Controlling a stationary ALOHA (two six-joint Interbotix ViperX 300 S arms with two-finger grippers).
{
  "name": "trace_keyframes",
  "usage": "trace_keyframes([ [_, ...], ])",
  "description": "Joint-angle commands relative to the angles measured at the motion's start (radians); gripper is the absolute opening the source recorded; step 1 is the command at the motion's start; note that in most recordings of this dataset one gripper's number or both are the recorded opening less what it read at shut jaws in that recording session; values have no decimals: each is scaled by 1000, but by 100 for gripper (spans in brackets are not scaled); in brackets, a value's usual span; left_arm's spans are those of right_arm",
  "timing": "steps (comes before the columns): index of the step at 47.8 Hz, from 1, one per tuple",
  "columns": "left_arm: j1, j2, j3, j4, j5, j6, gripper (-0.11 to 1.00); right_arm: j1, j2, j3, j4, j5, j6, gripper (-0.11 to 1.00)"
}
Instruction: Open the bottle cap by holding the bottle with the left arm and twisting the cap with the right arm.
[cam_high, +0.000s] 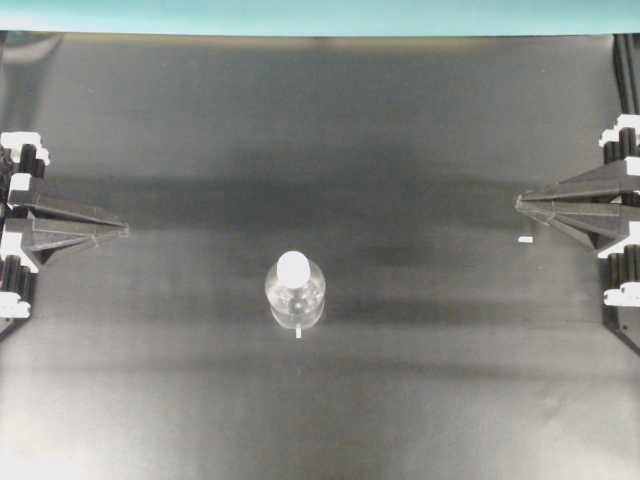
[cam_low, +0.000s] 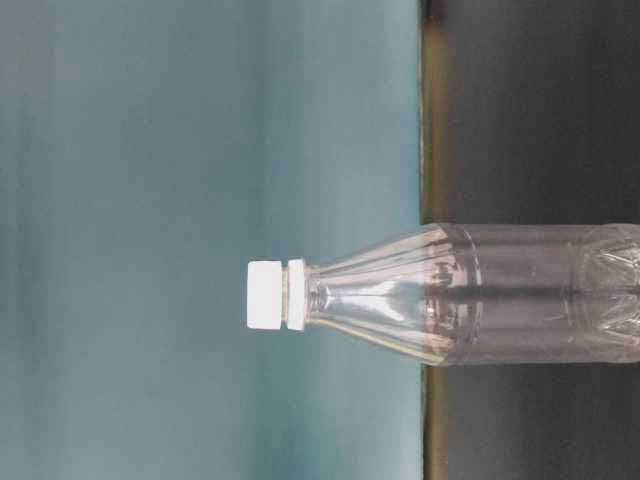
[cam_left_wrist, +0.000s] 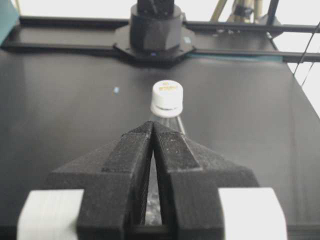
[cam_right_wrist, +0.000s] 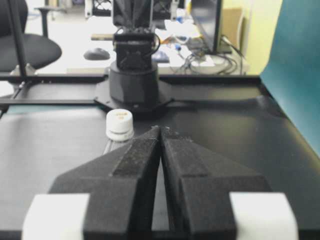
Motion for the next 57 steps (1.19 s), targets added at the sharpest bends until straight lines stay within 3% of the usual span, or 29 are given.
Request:
trace_keyframes([
  [1,-3,18,-43,41,-3,-9,14,-3,17,-9,3,-8,18,3],
  [4,-3,43,-69,41,-3,2,15,-3,28,-21,17,3,20,7],
  [8,-5,83,-95,41,-9,2,10,-2,51,-41,26,31,28,1],
  [23,-23,258,-186,41,-107,2,14,-3,117,-78,28,98,40,1],
  [27,-25,319,-209,41,-150,0,26,-3,124,-77,28,109,41,1],
  [35,-28,440,-278,41,-207,-9,75,-6,124,-77,28,123,41,1],
  [39,-31,499,-311,41,-232,-12,92,-11,123,-78,28,129,44,1],
  [57,-29,788,-376,41,-413,-44,95,-17,118,-77,28,141,84,1],
])
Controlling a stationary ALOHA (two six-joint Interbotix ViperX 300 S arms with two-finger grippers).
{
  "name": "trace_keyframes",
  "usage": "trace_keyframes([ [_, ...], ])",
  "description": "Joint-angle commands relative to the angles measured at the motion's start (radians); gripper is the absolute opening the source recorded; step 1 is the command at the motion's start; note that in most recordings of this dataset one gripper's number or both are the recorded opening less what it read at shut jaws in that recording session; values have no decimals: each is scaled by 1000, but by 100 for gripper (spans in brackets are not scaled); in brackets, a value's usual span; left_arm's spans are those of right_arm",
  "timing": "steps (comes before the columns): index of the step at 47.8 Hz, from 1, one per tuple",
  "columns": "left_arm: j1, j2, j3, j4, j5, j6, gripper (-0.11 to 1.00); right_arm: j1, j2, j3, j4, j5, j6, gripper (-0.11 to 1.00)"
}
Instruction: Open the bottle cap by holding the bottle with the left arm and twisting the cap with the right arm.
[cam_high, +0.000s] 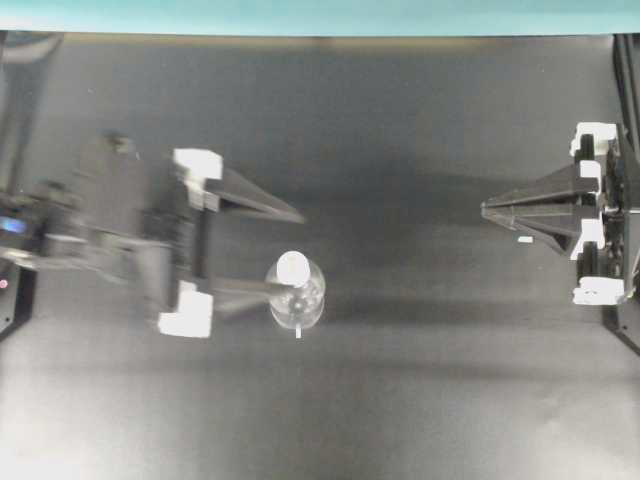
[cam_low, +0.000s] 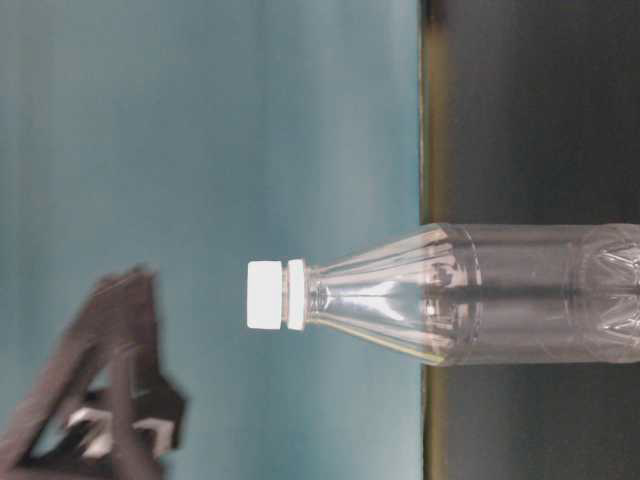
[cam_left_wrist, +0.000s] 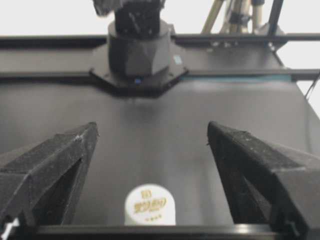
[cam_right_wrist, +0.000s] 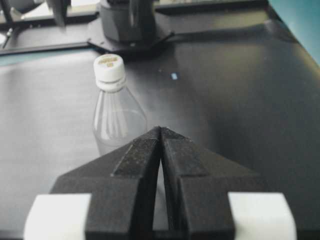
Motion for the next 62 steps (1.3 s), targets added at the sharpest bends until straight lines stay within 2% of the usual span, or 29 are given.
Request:
trace_keyframes([
  [1,0,52,-18,5,-61,-20,96,-2,2,-23,2,-2,17,1],
  [6,-2,100,-14,6,-94,-48,96,-3,-3,-23,2,-3,35,1],
  [21,-3,262,18,6,-155,-66,96,-8,-28,-21,2,43,92,1],
  [36,-2,426,28,5,-153,-78,96,-11,-31,-21,2,66,132,1],
  [62,-3,474,43,5,-143,-81,94,-11,-32,-26,2,121,133,1],
])
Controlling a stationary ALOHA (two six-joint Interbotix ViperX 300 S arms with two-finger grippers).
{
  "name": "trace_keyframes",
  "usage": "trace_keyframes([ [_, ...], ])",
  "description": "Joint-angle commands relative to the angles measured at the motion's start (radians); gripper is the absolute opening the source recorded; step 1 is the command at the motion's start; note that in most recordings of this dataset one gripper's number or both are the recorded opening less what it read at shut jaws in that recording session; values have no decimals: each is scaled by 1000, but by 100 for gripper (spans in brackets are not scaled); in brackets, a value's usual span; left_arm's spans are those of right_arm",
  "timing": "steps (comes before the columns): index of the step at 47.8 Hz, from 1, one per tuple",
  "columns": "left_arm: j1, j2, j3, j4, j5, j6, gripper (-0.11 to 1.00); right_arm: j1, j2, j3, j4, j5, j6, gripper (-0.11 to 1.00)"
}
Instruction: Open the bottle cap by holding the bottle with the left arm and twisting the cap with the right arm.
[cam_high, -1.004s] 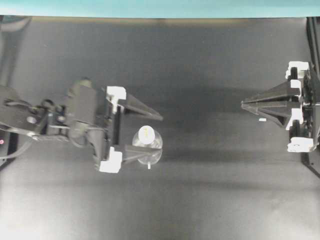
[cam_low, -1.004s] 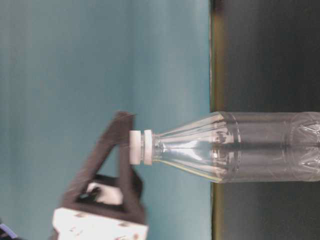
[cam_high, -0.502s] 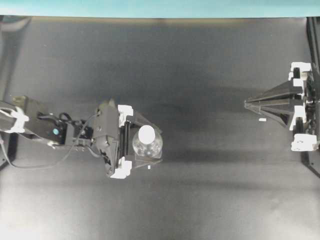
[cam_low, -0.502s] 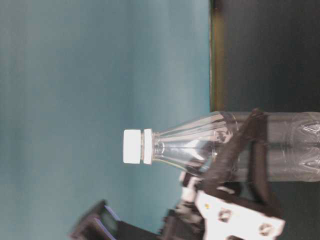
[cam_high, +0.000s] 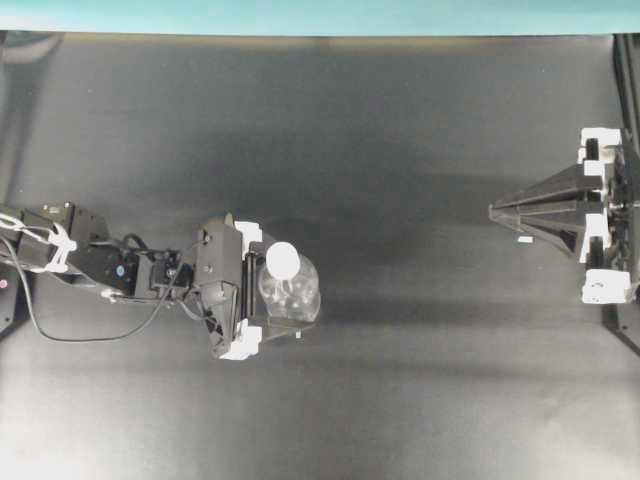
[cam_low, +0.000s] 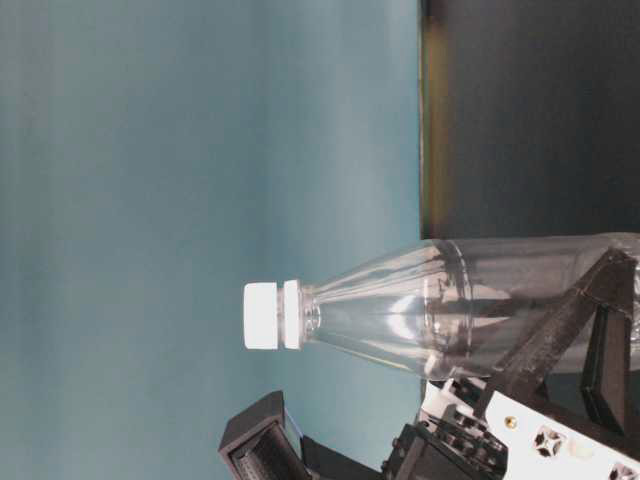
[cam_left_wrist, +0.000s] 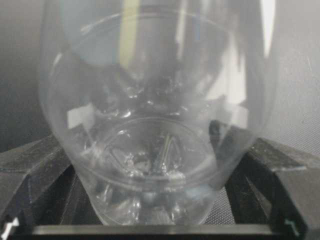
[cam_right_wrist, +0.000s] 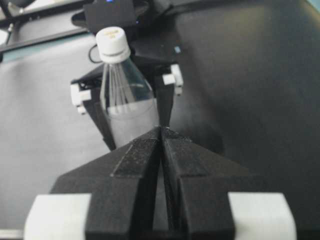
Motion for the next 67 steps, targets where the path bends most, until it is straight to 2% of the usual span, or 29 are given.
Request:
trace_keyframes([
  [1,-3,-2,-8,5,-2,-2,93,-2,5,-28,2,9,9,1],
  [5,-6,-2,-8,3,-2,2,89,2,6,-43,2,51,11,1],
  [10,-9,-2,-6,3,-2,15,82,9,26,-103,2,255,14,1],
  [17,-11,-3,-9,3,-2,18,82,20,78,-241,2,528,44,1],
  [25,-11,-2,-11,3,-3,23,82,25,163,-379,12,706,112,7],
  [30,-9,0,-11,3,-2,28,82,31,230,-463,31,793,124,22],
  [34,-9,0,-11,5,-2,28,82,41,293,-538,41,847,124,42],
  [38,-8,0,-11,3,2,28,82,52,351,-606,43,873,124,66],
  [42,-8,0,-11,5,8,28,82,58,414,-681,46,905,124,81],
  [47,-8,0,-11,5,8,28,82,57,505,-787,67,977,141,80],
  [50,-8,0,-11,3,8,28,82,48,580,-871,112,1060,175,78],
  [54,-6,0,-6,3,8,29,82,31,676,-973,143,1166,232,78],
  [60,-6,0,-6,3,8,29,82,29,819,-1154,146,1305,265,78],
  [67,-8,0,-11,5,9,28,82,34,950,-1308,149,1391,311,78],
])
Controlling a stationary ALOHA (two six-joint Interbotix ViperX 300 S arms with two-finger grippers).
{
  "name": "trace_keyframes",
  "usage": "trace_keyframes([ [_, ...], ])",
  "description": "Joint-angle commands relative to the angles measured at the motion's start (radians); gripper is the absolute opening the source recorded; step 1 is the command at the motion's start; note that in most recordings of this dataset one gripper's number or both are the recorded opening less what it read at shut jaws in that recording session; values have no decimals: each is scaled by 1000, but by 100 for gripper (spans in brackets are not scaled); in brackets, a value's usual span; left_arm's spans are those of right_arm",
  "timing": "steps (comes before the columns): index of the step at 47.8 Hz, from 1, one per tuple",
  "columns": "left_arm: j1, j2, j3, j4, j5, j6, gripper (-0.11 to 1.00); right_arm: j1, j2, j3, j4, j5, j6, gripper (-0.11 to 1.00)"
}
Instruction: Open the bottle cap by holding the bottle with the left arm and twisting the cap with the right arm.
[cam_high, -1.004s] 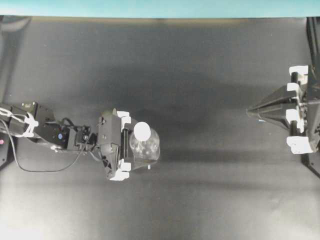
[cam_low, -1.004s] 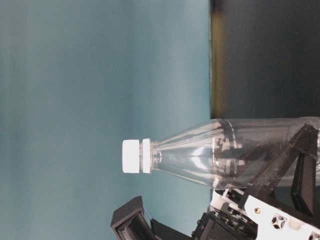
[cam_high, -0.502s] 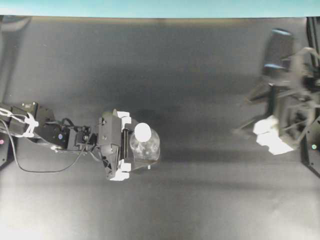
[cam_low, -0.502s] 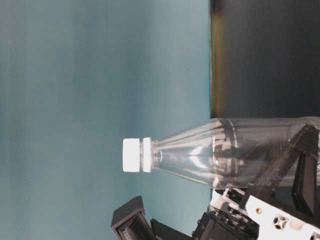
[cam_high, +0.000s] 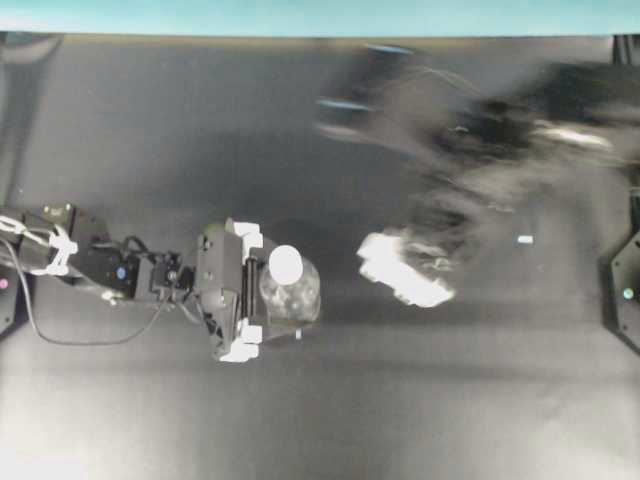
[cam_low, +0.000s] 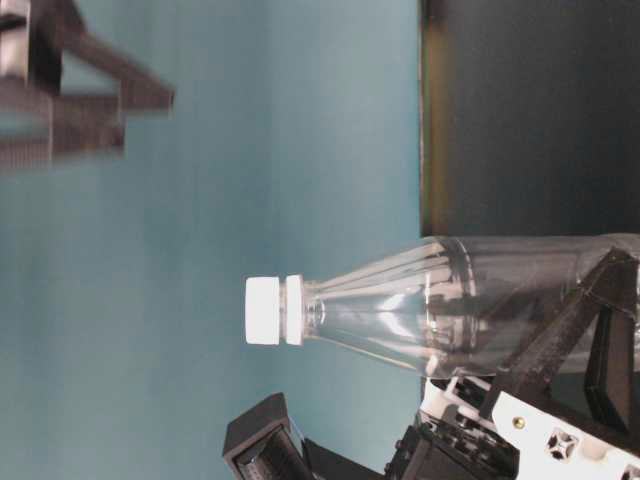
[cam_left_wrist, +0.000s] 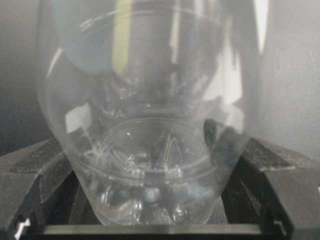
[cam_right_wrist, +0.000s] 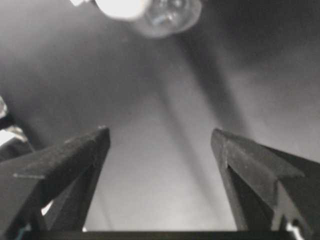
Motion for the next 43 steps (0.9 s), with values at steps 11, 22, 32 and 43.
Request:
trace_keyframes([
  [11,-3,-2,-9,5,6,0,82,9,190,-250,6,55,167,78],
  [22,-3,-2,-9,3,20,0,82,11,262,-265,6,29,199,78],
  [32,-3,-2,-9,5,20,-2,82,11,288,-262,6,9,198,78],
  [43,-3,-2,-9,3,21,-2,82,11,298,-249,2,8,195,75],
])
